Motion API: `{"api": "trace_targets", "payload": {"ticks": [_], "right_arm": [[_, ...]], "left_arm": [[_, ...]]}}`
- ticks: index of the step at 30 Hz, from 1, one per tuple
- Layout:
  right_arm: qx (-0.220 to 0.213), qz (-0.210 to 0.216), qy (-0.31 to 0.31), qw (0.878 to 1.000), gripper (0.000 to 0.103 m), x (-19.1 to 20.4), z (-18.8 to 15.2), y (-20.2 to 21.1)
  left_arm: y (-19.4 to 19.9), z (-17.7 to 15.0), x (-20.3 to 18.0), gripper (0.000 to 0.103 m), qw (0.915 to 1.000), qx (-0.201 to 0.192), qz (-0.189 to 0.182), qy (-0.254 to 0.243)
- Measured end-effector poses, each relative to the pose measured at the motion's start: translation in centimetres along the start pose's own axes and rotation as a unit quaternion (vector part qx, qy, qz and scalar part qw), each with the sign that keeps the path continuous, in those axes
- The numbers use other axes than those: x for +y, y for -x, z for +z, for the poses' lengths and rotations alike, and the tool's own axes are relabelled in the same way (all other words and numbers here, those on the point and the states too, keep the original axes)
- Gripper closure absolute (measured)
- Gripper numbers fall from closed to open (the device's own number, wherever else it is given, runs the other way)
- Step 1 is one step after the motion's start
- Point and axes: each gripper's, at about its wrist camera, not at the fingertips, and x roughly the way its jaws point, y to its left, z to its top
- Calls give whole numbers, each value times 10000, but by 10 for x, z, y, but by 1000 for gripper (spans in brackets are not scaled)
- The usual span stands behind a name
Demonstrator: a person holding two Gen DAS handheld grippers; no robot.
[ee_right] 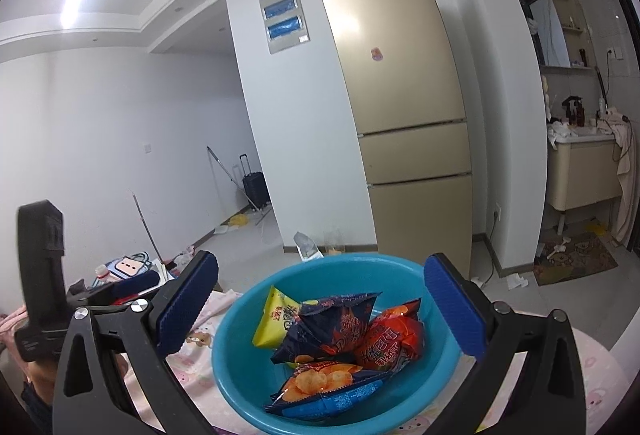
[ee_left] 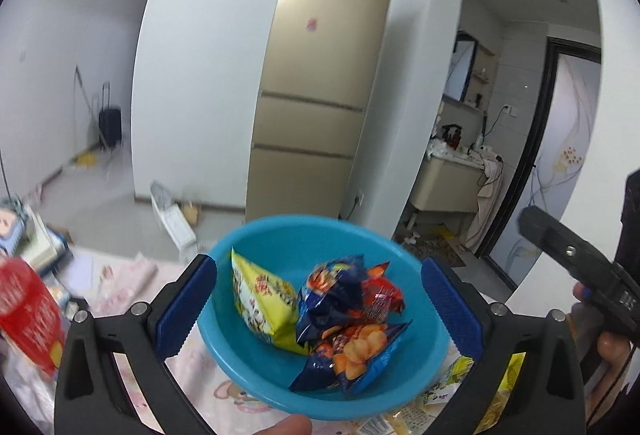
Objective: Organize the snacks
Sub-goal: 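Move the left tool down to the purple yogurt carton and grasp it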
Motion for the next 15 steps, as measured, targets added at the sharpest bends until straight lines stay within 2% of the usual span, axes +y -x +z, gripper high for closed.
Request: {"api": "trace_targets", "payload": {"ticks": [5, 8, 10, 15], "right_arm": [[-393, 129, 106, 9991, 0, 12, 14, 39], [-545, 318, 185, 9978, 0, 19, 17, 63], [-585, 281, 433, 9969, 0, 26, 15, 77], [-568, 172, 682, 9959, 0, 31, -2, 109]], "left_arm": [[39, 8, -15, 0, 9992, -312, -37, -229], [62, 11, -19, 0, 9990, -350, -153, -237], [75, 10, -23, 0, 9988, -338, -252, -236], [107, -7, -36, 0, 9975, -359, 77, -603]]}}
